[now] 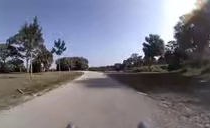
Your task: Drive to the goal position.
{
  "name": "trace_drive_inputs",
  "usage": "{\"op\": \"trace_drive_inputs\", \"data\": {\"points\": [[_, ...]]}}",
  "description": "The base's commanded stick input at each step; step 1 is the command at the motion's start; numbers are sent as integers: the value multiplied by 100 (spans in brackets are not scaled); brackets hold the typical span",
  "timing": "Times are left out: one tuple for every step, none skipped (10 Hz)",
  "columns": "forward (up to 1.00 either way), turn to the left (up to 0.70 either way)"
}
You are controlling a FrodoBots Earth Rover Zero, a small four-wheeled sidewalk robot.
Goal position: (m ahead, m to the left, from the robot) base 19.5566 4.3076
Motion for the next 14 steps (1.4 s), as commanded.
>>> {"op": "trace_drive_inputs", "data": {"points": [[100, 2], [100, 2], [100, 3], [100, 3], [100, 3], [100, 4], [100, 4], [100, 4], [100, 7], [100, 11], [100, 12], [100, 11], [100, 4], [100, 4]]}}
